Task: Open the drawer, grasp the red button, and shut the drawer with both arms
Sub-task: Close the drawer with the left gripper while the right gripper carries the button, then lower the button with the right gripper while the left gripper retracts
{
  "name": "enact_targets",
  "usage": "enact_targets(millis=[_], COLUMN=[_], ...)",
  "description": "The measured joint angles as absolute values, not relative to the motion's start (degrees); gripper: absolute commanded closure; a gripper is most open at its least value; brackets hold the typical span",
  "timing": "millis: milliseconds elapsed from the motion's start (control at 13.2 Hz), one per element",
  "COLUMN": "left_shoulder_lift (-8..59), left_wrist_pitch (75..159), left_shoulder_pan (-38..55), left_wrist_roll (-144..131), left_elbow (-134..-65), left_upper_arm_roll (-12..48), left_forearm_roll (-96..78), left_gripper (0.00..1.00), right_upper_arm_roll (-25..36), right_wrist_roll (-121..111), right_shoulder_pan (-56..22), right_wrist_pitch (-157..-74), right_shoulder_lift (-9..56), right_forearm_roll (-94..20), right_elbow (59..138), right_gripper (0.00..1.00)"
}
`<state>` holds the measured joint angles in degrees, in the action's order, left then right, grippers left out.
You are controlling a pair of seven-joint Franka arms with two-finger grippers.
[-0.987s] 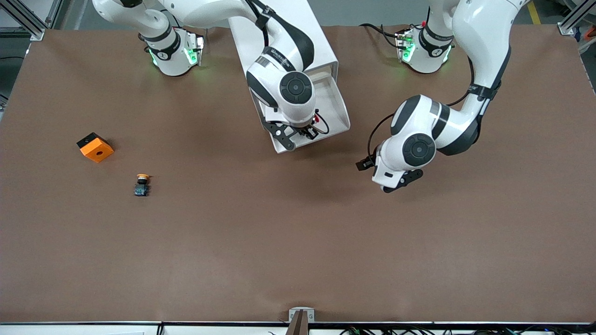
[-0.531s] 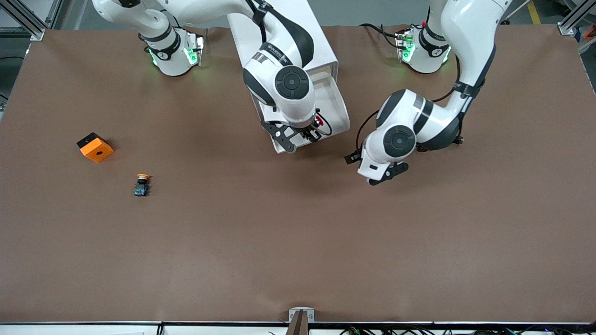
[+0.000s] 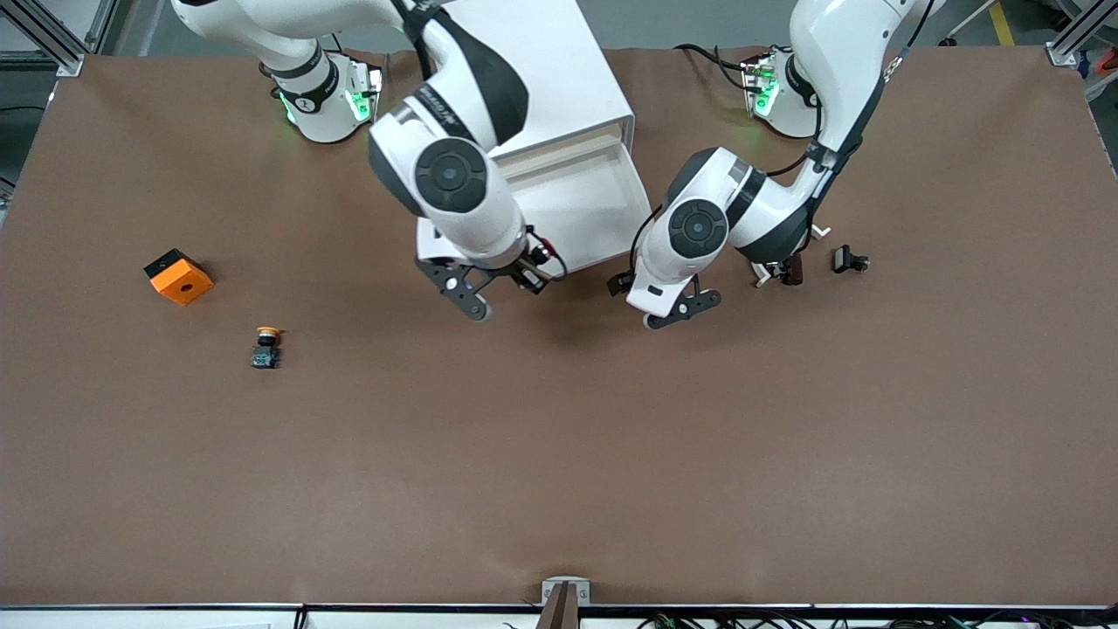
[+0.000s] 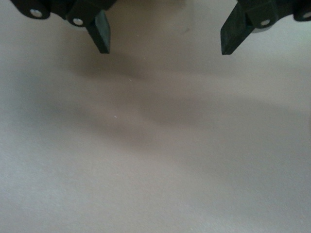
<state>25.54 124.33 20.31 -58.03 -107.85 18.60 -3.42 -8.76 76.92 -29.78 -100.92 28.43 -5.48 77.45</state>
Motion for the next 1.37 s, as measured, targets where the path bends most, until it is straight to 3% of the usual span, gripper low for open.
enact_targets(millis=[304,683,1366], left_shoulder_lift=[25.5,25.5,25.5], left_wrist_pitch=[124.3,122.6,119.2], left_shoulder_pan=[24.4,29.1,29.7], left_wrist_roll=[-63.7,-67.2,-74.7], left_elbow=[-107.3,-107.4,-107.5], left_upper_arm_roll=[18.7,19.0,27.4], left_forearm_roll=[-3.4,-3.4,-5.8], left_gripper=[0.00,0.00,0.00], right_upper_arm_roll=[-8.3,-8.0,-7.9], right_wrist_roll=[54.8,25.2,1.6], right_shoulder_pan=[-21.5,-10.2,0.4], right_wrist_pitch=[-95.8,-96.3,-116.2], right_shoulder_lift=[27.6,27.8,30.9], right_forearm_roll=[-5.4,0.9,4.6], right_elbow=[77.5,78.6,91.4], right_gripper=[0.88,0.88,0.88])
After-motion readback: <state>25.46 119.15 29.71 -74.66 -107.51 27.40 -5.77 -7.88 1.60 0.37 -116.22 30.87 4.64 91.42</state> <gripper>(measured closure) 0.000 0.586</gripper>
